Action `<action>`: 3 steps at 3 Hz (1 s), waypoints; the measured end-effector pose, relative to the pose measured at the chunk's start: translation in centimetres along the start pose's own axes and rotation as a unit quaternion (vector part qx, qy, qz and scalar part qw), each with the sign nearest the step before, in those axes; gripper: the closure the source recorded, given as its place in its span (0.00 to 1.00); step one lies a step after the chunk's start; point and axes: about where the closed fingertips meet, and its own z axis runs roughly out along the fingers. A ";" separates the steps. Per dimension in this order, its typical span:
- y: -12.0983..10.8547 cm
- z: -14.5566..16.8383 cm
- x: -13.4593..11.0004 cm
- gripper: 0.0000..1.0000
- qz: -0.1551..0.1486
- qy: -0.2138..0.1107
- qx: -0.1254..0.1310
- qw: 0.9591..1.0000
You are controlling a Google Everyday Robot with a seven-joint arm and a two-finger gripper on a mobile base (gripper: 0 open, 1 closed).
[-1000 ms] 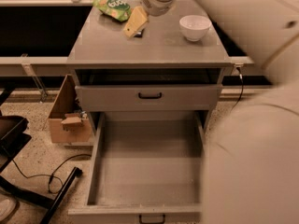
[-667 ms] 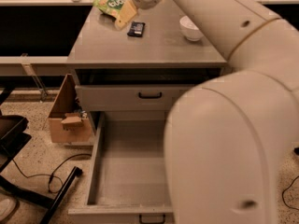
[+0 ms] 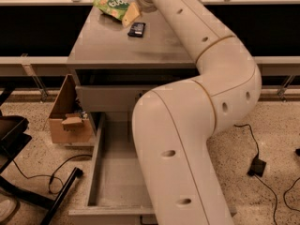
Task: Pick rxbar blueberry from middle drawer and place on counter
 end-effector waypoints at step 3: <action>-2.4 7.6 -0.3 0.00 0.106 -0.074 -0.029 0.991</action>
Offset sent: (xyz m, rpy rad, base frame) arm 0.1600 -0.0386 -0.0053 0.2944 -0.1098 -0.1179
